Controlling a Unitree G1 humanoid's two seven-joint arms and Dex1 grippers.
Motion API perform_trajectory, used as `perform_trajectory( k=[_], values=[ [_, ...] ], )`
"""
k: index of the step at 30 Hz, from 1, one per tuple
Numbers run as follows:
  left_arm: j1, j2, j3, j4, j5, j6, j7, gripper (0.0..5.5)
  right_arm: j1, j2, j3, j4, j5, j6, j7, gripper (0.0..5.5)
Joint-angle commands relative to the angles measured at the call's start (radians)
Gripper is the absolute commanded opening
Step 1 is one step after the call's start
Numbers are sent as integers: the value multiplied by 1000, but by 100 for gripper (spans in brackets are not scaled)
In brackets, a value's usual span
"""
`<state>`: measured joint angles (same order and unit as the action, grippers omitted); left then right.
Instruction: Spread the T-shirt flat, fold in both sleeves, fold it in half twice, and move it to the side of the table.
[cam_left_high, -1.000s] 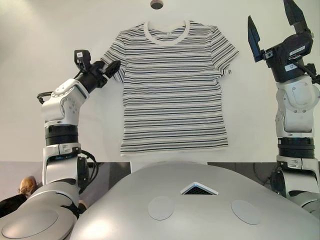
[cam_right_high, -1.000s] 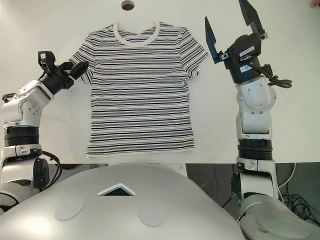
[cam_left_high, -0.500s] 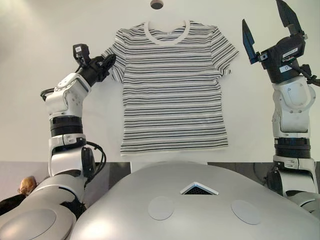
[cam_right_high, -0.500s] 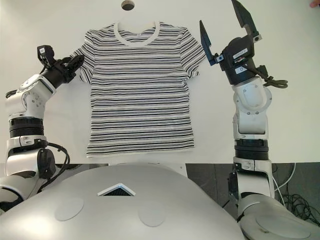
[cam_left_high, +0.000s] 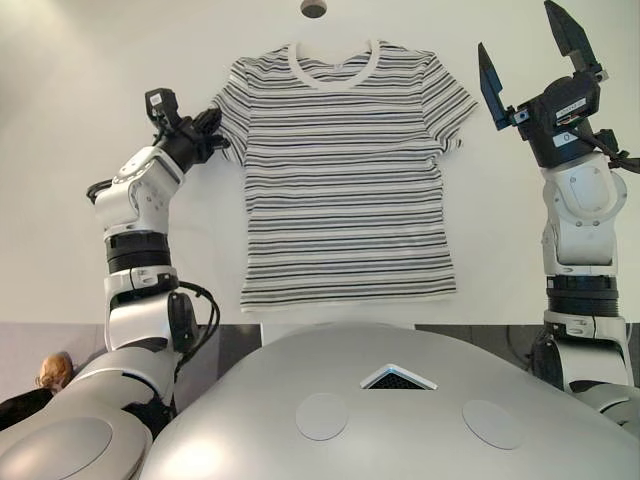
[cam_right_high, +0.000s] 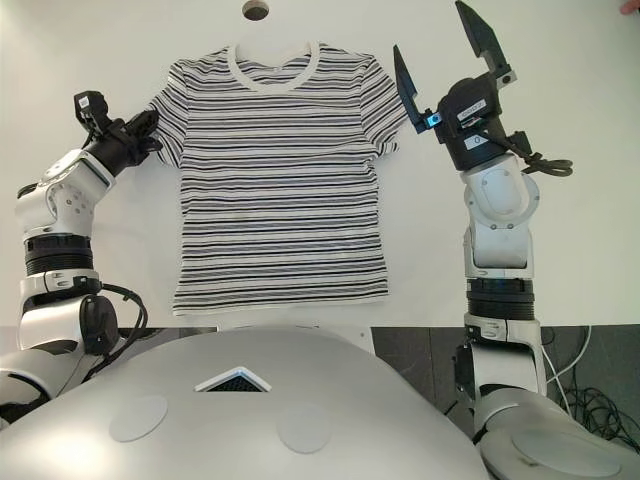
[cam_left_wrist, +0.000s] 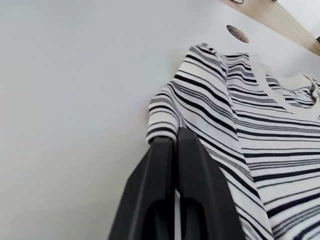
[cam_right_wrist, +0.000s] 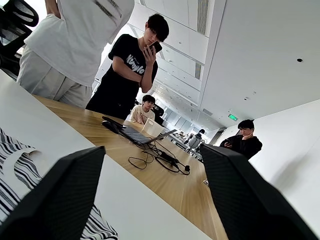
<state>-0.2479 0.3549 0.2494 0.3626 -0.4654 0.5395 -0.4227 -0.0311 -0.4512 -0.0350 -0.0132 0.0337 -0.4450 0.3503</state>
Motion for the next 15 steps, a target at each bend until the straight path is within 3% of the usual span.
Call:
perform_trajectory(
  k=[1,7,15],
  values=[
    [-11,-6,9,-3,22,-26,19,1,5,8,2,7,-14,-3,5,357],
    [37,-12,-65,-169,85,-104,17,1,4,11,5,13,-18,-6,6,357],
    [56,-23,-319,-323,288,-142,17,1,5,27,30,34,-52,-16,7,357]
  ],
)
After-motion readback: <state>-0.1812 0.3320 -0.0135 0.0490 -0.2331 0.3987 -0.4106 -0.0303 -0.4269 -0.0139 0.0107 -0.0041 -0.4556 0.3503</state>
